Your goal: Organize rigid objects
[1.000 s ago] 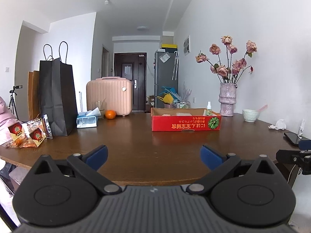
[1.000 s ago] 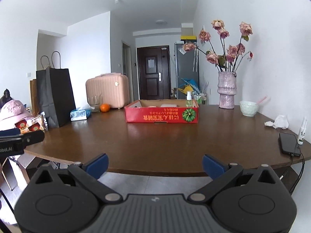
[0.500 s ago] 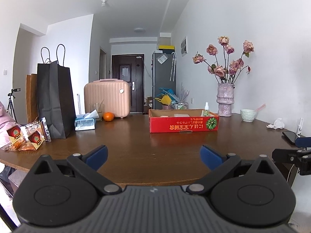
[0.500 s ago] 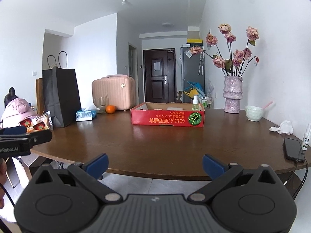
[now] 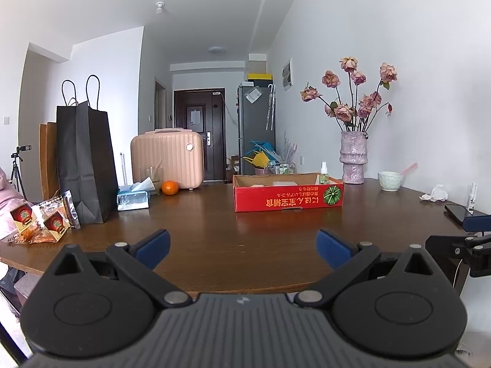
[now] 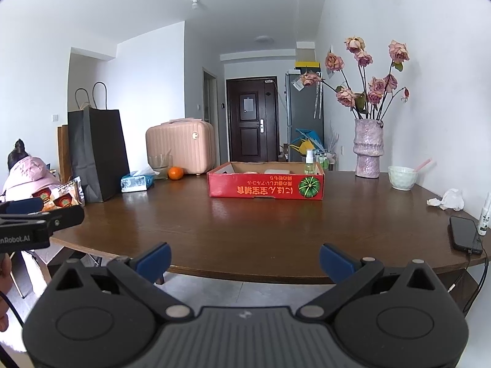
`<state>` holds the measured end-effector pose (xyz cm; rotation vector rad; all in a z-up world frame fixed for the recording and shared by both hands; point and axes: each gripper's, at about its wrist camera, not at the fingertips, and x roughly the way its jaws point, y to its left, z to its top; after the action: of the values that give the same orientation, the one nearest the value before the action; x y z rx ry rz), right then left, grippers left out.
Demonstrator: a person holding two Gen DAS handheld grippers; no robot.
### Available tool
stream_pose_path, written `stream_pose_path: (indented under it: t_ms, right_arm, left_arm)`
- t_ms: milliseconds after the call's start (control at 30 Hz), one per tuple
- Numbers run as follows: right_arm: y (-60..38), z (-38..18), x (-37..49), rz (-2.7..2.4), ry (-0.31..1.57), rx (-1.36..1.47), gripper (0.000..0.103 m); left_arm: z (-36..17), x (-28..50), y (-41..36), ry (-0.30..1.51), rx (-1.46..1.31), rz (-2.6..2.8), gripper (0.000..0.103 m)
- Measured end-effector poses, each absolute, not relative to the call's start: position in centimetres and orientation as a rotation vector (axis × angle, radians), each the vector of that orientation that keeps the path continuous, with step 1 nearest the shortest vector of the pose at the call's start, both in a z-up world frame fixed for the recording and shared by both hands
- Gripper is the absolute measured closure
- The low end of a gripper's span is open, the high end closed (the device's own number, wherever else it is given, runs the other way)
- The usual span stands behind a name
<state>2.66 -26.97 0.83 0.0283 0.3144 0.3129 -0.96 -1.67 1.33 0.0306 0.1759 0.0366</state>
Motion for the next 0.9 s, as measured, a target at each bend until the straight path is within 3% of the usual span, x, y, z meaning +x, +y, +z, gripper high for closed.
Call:
stream_pose_path:
  t_ms: [900]
  right_arm:
    - [-26.91,0.61,2.69,0.329,0.322,0.039,0.000]
  left_arm:
    - [1.29,-0.84,-1.86,0.176,0.035,0.030,0.000]
